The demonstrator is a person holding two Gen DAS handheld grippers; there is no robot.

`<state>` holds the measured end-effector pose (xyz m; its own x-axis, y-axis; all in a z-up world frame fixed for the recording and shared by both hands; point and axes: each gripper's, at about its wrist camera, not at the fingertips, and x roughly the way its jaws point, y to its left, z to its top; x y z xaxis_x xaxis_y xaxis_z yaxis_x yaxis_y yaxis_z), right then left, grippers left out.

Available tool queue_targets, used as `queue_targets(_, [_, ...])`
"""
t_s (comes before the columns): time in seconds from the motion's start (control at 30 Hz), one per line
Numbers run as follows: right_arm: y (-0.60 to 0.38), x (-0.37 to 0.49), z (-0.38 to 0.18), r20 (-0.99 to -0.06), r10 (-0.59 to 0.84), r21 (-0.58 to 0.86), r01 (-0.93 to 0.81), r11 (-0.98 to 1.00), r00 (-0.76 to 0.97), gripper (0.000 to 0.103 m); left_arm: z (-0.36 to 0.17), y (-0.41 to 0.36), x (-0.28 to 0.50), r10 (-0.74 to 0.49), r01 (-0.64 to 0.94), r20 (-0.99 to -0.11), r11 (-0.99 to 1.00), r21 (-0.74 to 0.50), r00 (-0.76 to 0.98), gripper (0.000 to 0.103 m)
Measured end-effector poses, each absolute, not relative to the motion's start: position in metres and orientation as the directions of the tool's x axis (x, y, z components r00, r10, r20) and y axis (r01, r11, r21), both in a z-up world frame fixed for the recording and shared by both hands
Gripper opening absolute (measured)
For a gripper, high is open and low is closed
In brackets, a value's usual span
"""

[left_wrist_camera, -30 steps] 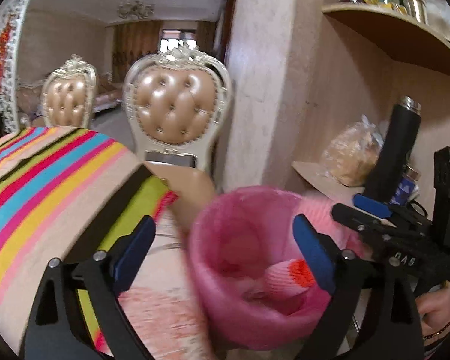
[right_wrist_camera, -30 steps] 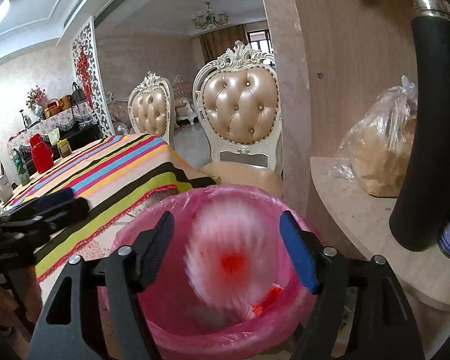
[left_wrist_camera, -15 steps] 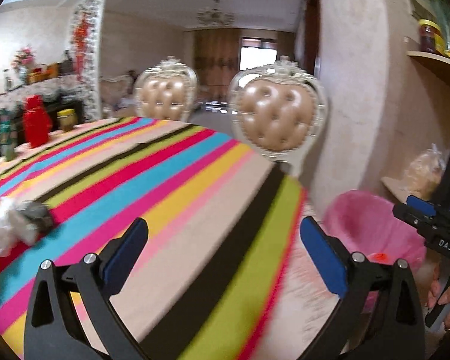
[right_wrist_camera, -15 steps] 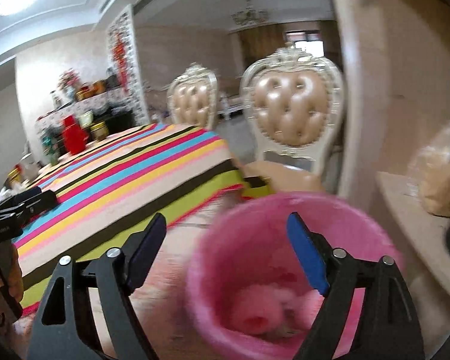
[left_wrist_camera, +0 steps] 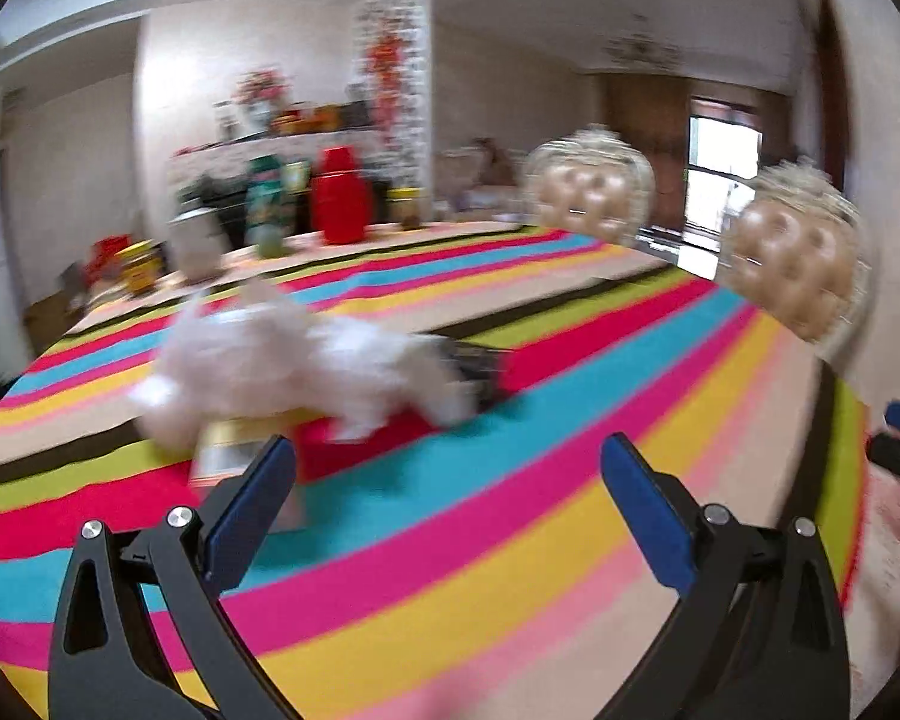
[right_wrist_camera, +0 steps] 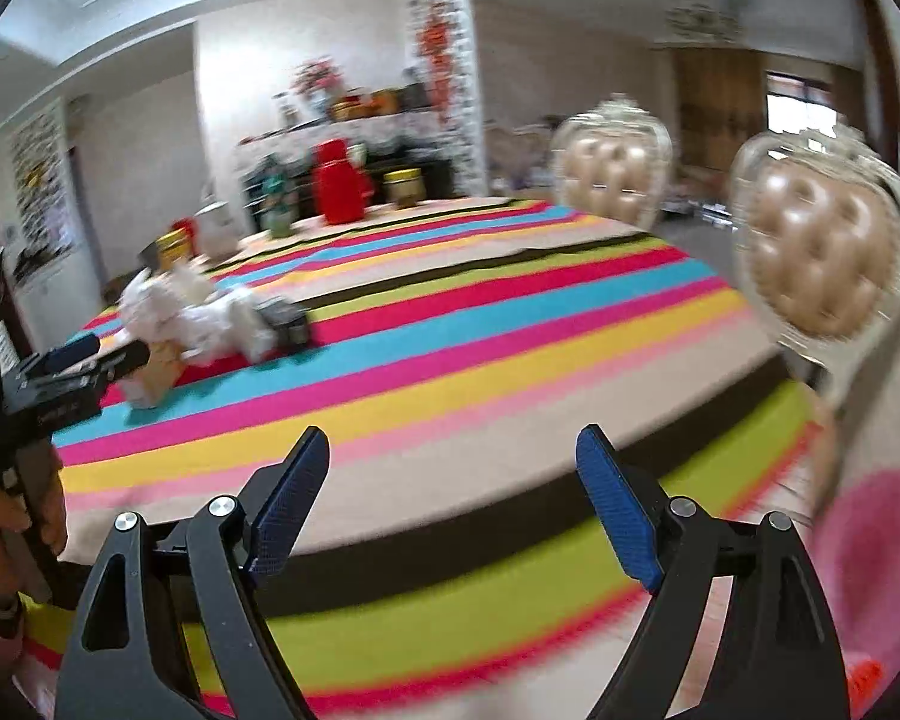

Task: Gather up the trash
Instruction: 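Grasp a white plastic bag with the left tool while the right grasps a tissue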

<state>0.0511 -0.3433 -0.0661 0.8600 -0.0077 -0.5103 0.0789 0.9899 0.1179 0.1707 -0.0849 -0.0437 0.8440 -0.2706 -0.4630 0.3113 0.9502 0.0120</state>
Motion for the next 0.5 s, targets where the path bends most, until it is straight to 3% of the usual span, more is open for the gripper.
queue_targets(0.23, [-0.289, 0.104, -0.062, -0.512, 0.124, 0.13, -0.067, 0.989, 0.85, 0.08, -0.031, -0.031, 0.22, -0.112, 0.148, -0.483, 0.988, 0.037, 0.869, 0.098])
queue_targets(0.5, [-0.261, 0.171, -0.062, -0.55, 0.213, 0.153, -0.153, 0.976, 0.808, 0.08, -0.033, -0.025, 0.284, -0.098, 0.14, -0.569, 0.99, 0.03, 0.816, 0.098])
